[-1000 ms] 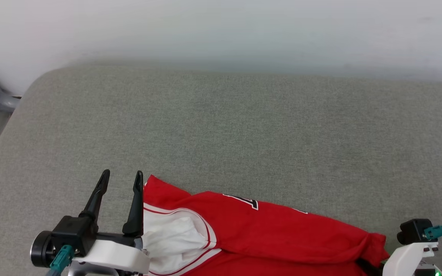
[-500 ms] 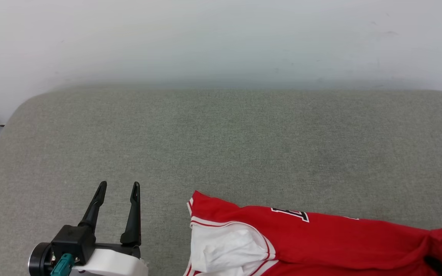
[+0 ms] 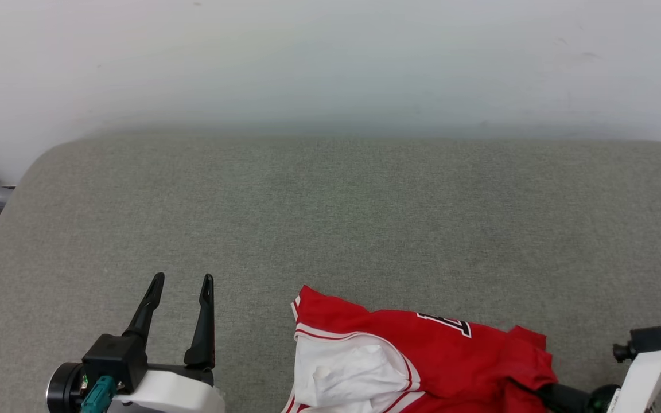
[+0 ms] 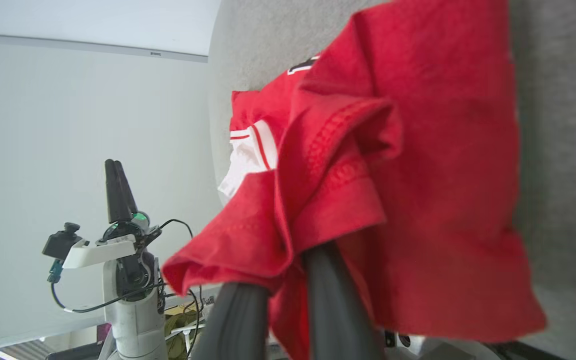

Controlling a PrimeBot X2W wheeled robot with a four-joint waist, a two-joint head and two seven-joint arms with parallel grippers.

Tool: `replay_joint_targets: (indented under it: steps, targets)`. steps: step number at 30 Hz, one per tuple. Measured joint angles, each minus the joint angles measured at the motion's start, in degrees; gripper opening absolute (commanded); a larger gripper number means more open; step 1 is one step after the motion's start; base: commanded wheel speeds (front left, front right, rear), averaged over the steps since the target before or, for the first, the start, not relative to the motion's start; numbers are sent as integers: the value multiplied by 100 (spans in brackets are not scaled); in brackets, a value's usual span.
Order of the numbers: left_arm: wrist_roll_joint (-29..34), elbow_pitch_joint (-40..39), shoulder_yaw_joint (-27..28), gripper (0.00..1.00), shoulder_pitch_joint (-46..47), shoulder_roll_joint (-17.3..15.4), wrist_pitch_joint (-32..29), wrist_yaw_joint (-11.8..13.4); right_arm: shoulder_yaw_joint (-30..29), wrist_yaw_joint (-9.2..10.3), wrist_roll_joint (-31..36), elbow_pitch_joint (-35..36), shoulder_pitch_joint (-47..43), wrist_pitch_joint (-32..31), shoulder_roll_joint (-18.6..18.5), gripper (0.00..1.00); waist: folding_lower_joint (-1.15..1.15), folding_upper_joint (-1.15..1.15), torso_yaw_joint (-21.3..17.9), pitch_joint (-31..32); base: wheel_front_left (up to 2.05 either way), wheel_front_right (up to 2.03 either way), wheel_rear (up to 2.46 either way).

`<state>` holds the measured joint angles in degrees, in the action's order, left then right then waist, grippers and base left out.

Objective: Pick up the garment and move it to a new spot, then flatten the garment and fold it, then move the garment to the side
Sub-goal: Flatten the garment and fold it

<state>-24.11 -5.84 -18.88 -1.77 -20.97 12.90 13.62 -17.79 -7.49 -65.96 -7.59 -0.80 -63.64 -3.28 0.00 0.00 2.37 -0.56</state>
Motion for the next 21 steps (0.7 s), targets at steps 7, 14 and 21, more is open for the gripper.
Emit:
replay_joint_targets:
  steps: [7, 14, 21]
  targets:
    - [-19, 34, -111, 100, 271, 66, -41, -85, 1202, 0, -1176, -211, 152, 313, 35, 0, 0, 0, 238, -132, 0, 0, 0]
    - [-26, 127, -171, 100, 542, 155, -11, -160, 2664, 0, -1527, -287, 547, 1105, 36, 0, 0, 0, 468, -403, 0, 0, 0]
    - [-32, 238, -178, 100, 704, 234, 70, -212, 3315, 0, -1443, -486, 957, 2014, 38, 0, 1, 0, 637, -720, 0, 0, 0]
